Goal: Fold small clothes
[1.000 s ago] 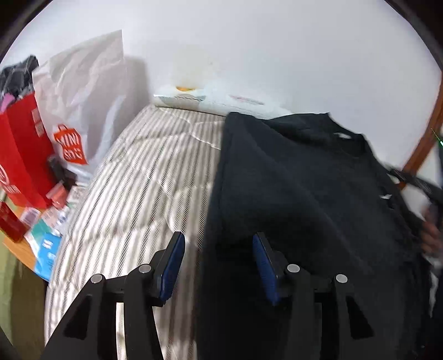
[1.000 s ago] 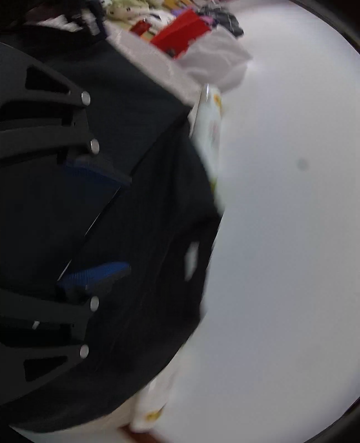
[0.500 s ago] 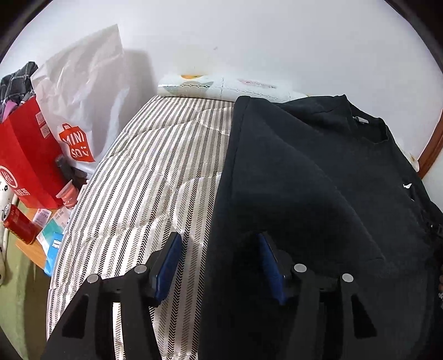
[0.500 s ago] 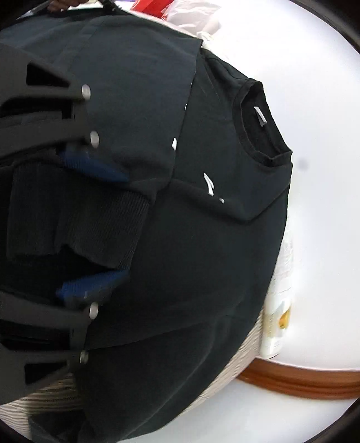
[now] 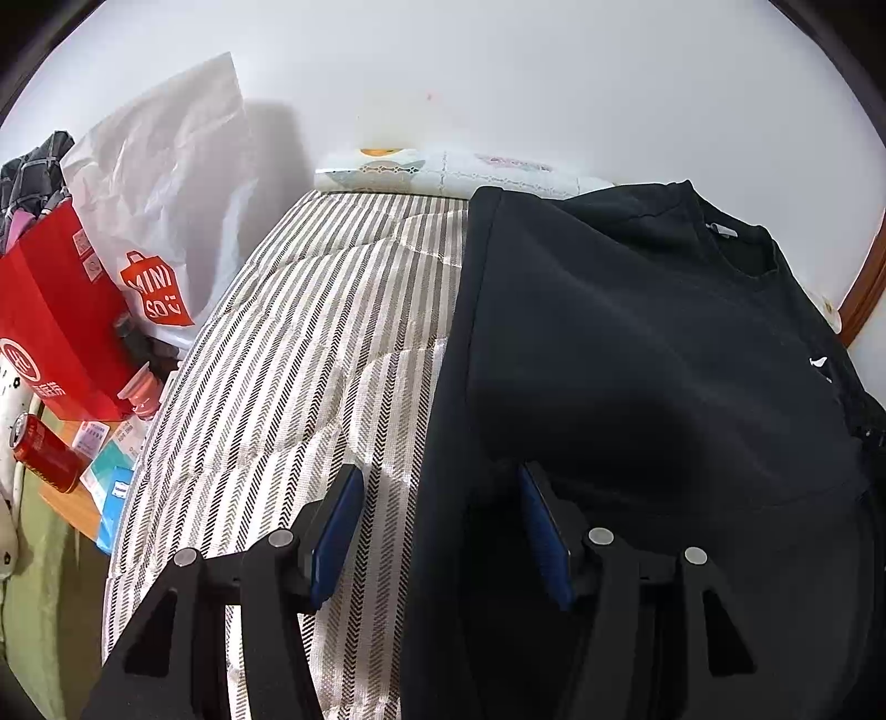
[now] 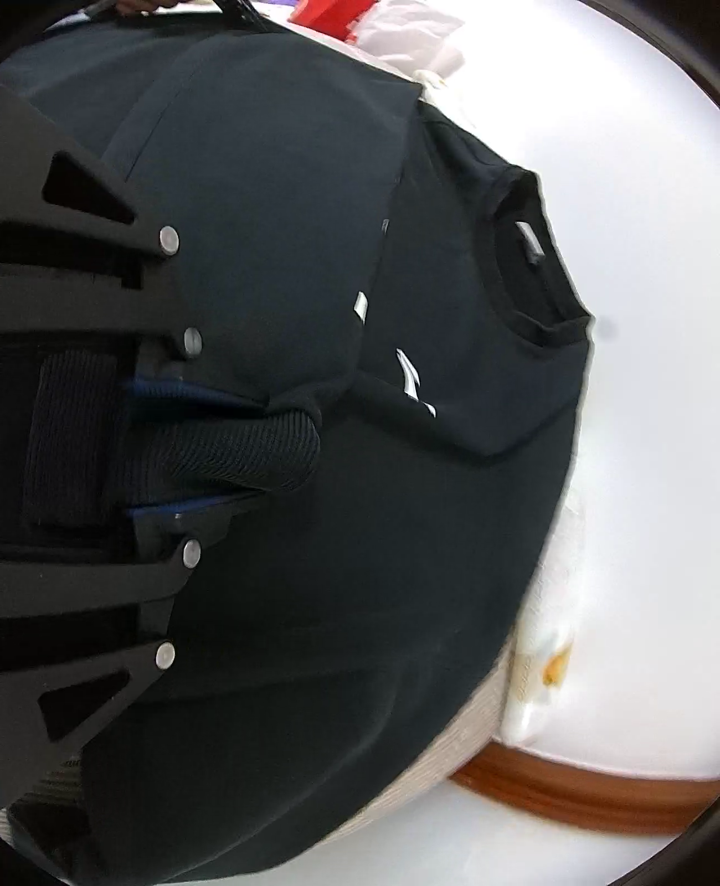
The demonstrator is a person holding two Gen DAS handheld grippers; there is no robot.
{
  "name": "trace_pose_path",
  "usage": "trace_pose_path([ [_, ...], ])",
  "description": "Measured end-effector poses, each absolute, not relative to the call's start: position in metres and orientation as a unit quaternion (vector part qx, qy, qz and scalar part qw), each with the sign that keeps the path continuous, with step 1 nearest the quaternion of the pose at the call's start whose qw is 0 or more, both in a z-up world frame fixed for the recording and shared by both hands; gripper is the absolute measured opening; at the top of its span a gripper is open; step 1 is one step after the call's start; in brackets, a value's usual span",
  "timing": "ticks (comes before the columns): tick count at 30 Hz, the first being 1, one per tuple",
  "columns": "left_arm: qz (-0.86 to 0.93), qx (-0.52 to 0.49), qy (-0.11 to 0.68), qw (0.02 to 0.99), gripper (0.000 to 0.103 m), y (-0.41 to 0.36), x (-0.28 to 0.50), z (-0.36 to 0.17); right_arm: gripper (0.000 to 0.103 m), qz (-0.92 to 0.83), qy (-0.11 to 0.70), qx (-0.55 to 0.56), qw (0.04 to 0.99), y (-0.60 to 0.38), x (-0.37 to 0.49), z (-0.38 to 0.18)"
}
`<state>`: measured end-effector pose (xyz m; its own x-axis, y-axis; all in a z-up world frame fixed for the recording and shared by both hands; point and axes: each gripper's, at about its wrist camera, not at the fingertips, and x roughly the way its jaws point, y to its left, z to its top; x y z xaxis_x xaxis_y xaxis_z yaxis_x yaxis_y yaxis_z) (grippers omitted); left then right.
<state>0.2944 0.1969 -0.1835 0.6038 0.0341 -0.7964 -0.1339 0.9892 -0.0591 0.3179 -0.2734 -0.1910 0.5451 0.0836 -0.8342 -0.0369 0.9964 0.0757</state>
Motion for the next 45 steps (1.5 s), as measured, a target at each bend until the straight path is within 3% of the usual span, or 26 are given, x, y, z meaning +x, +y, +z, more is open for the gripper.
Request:
trace_pose_path([
  [5, 0.039, -0.048, 0.453, 0.889, 0.056, 0.192, 0.282, -0.177, 0.044, 0.007, 0.443, 0.012, 0.896, -0.281, 0.282, -0.155],
  [8, 0.031, -0.042, 0.458, 0.887, 0.06, 0.185, 0.267, -0.176, 0.076, -0.016, 0.427, 0.009, 0.904, -0.301, 0.26, -0.139],
  [12, 0.022, -0.042, 0.46, 0.886, 0.063, 0.174, 0.242, -0.176, 0.081, -0.092, 0.398, 0.021, 0.913, -0.361, 0.213, -0.123],
  [22, 0.031, -0.053, 0.46, 0.886, 0.067, 0.156, 0.188, -0.181, 0.082, -0.165, 0.45, 0.071, 0.875, -0.469, 0.124, -0.176],
  [32, 0.064, -0.053, 0.433, 0.898, 0.067, 0.159, 0.152, -0.191, 0.082, -0.164, 0.446, 0.045, 0.879, -0.476, 0.131, -0.202],
  [34, 0.064, -0.054, 0.426, 0.901, 0.067, 0.161, 0.149, -0.192, 0.079, -0.17, 0.444, 0.051, 0.878, -0.478, 0.134, -0.203],
  [38, 0.069, -0.053, 0.427, 0.9, 0.067, 0.161, 0.15, -0.192, 0.062, -0.178, 0.44, 0.051, 0.879, -0.482, 0.137, -0.204],
  [45, 0.07, -0.049, 0.428, 0.9, 0.068, 0.159, 0.15, -0.193, 0.061, -0.188, 0.441, 0.043, 0.877, -0.48, 0.137, -0.204],
])
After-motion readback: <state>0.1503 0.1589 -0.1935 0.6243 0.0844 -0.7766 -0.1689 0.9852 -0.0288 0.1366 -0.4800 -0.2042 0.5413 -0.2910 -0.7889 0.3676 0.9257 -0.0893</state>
